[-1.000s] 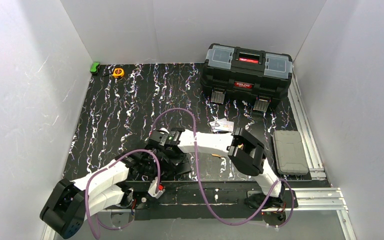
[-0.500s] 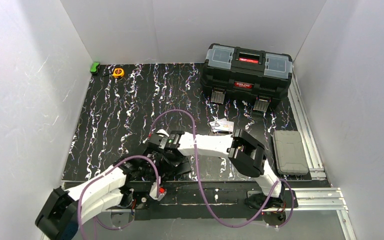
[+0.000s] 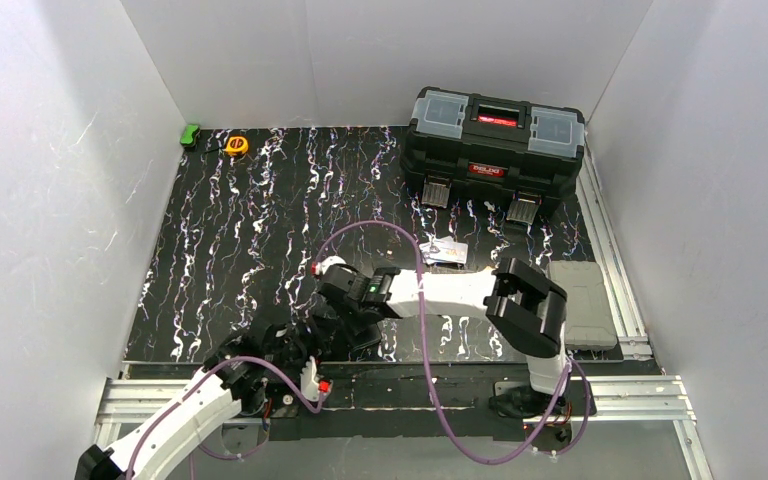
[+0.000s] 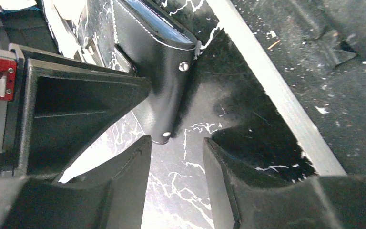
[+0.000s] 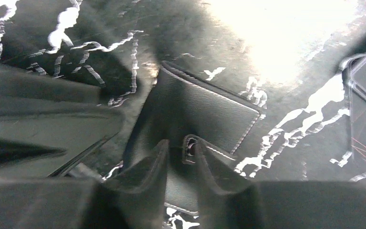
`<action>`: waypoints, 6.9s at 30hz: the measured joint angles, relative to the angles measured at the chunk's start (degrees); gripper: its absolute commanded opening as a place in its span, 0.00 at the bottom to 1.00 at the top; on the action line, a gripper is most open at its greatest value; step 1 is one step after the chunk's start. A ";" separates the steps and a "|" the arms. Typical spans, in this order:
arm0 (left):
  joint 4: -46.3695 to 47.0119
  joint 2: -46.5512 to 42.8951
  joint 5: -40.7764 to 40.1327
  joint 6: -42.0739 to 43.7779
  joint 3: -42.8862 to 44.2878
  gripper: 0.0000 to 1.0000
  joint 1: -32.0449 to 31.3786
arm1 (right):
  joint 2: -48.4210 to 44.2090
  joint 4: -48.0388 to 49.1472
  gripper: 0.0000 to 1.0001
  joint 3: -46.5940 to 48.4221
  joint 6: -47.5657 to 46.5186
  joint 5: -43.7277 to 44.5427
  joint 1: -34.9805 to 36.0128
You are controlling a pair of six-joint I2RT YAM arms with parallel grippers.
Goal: Put the credit cards into the card holder
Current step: Close the card holder at the center of the board.
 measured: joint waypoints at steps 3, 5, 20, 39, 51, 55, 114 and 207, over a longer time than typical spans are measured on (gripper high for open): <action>1.97 3.61 0.31 1.20 0.20 0.44 0.00 | -3.15 6.08 0.43 -4.81 1.81 -3.82 -1.05; 3.15 5.29 0.46 1.68 0.39 0.44 0.00 | -4.55 8.63 0.44 -6.91 2.84 -5.14 -1.60; 5.51 9.55 0.59 2.27 1.25 0.41 0.00 | -8.22 10.69 0.40 -9.27 6.47 -10.97 -5.33; 4.04 8.50 0.28 1.01 1.33 0.38 0.00 | -8.33 -2.64 0.02 -5.18 7.02 -2.10 -2.27; 6.08 14.58 1.31 3.13 2.97 0.38 0.00 | -8.33 -4.98 0.01 -4.68 8.83 -0.31 -2.23; 9.27 21.11 2.99 5.22 4.57 0.39 0.00 | -8.37 -4.92 0.01 -4.72 9.38 -0.33 -2.23; 6.75 47.65 28.63 10.01 15.08 0.51 -2.40 | -14.51 16.96 0.01 -18.62 11.54 -12.48 -11.39; 4.92 50.03 20.55 20.00 18.03 0.29 3.69 | -14.60 11.80 0.38 -14.19 7.48 -13.46 -13.57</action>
